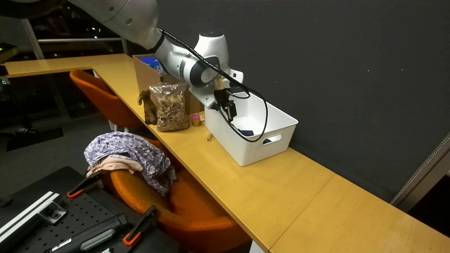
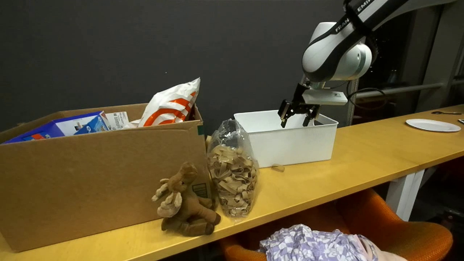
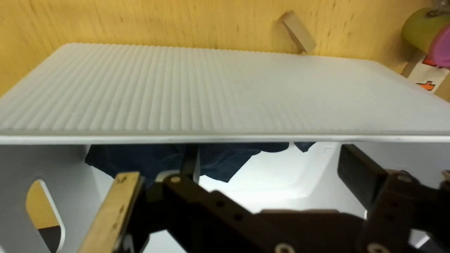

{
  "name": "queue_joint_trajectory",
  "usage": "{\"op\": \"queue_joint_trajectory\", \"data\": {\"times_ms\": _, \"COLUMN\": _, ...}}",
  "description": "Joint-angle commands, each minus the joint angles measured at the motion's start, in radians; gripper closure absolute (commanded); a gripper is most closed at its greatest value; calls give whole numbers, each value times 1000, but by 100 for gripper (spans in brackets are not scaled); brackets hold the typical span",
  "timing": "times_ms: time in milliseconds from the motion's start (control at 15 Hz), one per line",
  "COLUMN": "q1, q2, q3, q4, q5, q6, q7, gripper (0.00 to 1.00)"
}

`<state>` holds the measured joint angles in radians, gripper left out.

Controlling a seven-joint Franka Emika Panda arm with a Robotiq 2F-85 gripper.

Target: Take the clothing out of the basket

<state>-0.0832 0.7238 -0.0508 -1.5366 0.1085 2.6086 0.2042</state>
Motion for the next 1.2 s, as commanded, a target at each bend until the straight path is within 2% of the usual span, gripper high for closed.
{"op": "queue_joint_trajectory", "data": {"times_ms": 0, "q1": -36, "q2": -65, "q3": 8, "q4": -68, "q5": 42, "q6": 13, "q7": -27, "gripper": 0}}
{"op": "queue_joint_trajectory", "data": {"times_ms": 400, "q1": -91, "q2": -33, "q3": 18, "q4": -67, "q5": 89, "q6": 3, "q7": -49, "gripper": 0}}
{"op": "queue_joint_trajectory", "data": {"times_ms": 733, "q1": -85, "q2": -39, "q3": 20, "q4": -88, "q5": 89, "q6": -14, "q7": -41, "gripper": 0}}
{"op": "queue_joint_trajectory", "data": {"times_ms": 1133, "q1": -79, "q2": -68, "q3": 52, "q4": -150, "q5": 111, "q6": -35, "q7": -46, "gripper": 0}}
